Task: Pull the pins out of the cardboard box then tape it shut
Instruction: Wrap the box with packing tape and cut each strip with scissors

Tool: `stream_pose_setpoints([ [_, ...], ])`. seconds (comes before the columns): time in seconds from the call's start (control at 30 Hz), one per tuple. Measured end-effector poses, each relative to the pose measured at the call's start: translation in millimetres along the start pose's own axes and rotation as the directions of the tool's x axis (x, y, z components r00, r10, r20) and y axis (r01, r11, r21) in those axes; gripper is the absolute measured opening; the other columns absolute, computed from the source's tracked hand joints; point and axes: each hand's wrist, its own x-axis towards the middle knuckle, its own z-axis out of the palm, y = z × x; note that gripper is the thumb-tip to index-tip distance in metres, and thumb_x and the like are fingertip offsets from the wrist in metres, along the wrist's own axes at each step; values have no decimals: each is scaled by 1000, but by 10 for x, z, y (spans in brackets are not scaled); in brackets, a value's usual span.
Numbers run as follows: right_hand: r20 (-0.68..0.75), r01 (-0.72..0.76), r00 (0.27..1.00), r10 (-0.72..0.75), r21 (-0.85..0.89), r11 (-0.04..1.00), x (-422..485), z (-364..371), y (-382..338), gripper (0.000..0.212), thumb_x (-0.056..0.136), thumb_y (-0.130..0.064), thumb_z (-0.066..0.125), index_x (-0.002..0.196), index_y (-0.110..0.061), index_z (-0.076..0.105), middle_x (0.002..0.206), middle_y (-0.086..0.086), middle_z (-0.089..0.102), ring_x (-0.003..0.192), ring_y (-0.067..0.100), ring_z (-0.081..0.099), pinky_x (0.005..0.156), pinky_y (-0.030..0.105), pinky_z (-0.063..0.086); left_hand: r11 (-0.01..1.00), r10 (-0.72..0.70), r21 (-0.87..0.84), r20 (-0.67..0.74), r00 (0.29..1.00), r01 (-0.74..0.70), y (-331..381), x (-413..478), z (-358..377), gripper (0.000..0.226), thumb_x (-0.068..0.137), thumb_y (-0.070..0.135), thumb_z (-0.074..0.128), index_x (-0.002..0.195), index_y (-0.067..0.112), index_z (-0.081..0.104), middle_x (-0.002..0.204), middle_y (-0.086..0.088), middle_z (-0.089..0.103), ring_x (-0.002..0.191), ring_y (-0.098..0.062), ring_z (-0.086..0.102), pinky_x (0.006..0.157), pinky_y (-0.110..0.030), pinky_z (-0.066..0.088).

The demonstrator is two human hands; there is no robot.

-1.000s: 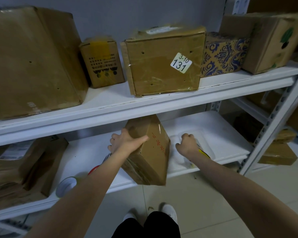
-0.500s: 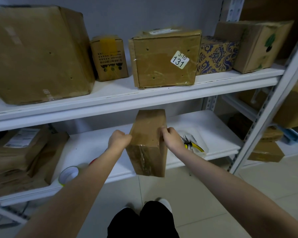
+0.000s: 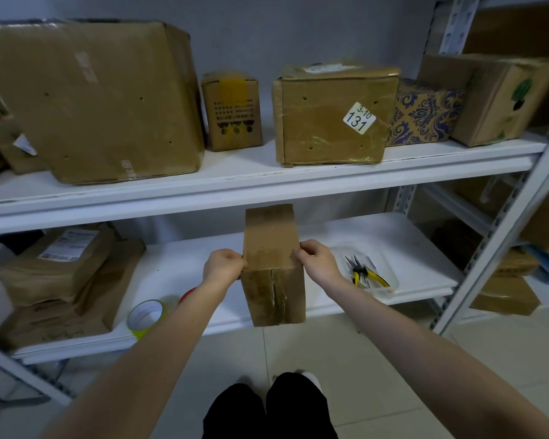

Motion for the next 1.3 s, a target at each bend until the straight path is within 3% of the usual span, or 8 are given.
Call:
stream_pose_setpoints([
  [0.17, -32, 25, 999, -30, -154, 988, 43, -10, -62, 24, 94, -20, 55, 112, -8, 66, 111, 4, 67, 102, 19, 60, 86, 30, 46, 999, 27, -24, 41, 999, -26, -23, 15, -6, 5, 87, 18, 62, 82, 16, 61, 91, -6, 62, 86, -22, 62, 69, -30, 44],
  [0.37, -166, 223, 937, -308, -395, 891, -65, 85, -249, 28, 88, -14, 62, 116, -14, 59, 116, 2, 57, 111, 18, 54, 92, 32, 48, 995, 46, -87, 12, 999, -45, -150, 48, -104, 11, 91, 24, 59, 93, 14, 61, 100, -5, 62, 90, -22, 63, 76, -31, 46],
  [0.57, 123, 554, 822, -557, -399, 730, -370, 441, -443, 13, 95, -20, 54, 96, -13, 64, 95, -2, 61, 90, 12, 55, 76, 25, 44, 999, -8, -40, -61, 998, 5, -478, 90, -343, 7, 87, 15, 59, 83, 13, 64, 78, -3, 61, 75, -22, 57, 74, -27, 44],
  [0.7, 350, 675, 737, -578, -389, 626, -442, 768, -462, 13, 95, -18, 53, 99, -12, 65, 97, 1, 66, 87, 15, 60, 75, 33, 53, 993, -79, 78, -80, 994, 85, -707, 112, -504, 20, 85, 20, 62, 84, 3, 71, 88, -16, 69, 91, -34, 62, 79, -32, 49],
  [0.9, 498, 830, 552, -669, -398, 390, -452, 1269, -480, 13, 89, -11, 59, 101, -12, 64, 96, 4, 66, 90, 23, 62, 70, 37, 55, 966, -137, 205, -110, 984, 157, -1076, 149, -797, 17, 85, 17, 56, 80, 5, 68, 80, -13, 66, 78, -29, 58, 68, -30, 44],
  [0.97, 511, 853, 515, -688, -389, 348, -463, 1397, -483, 13, 86, -11, 61, 98, -12, 64, 92, 4, 65, 87, 25, 62, 65, 35, 54, 959, -139, 227, -149, 979, 171, -1204, 205, -873, 18, 87, 21, 54, 79, 11, 66, 85, -10, 67, 83, -30, 60, 76, -31, 48],
  [1.1, 584, 847, 532, -613, -385, 368, -457, 1538, -445, 13, 90, -15, 55, 99, -12, 63, 94, 6, 67, 88, 27, 63, 66, 38, 53, 956, -125, 241, -184, 975, 168, -1321, 293, -972, 20, 87, 23, 56, 89, 7, 69, 95, -14, 67, 90, -31, 60, 81, -30, 46],
  [1.3, 651, 728, 674, -349, -507, 462, -426, 1757, -352, 26, 92, -9, 48, 117, -10, 54, 116, 13, 61, 102, 32, 59, 78, 37, 46, 946, -105, 285, -184, 977, 156, -1412, 401, -947, 20, 87, 17, 54, 95, 6, 69, 106, -15, 67, 100, -33, 60, 86, -32, 47],
])
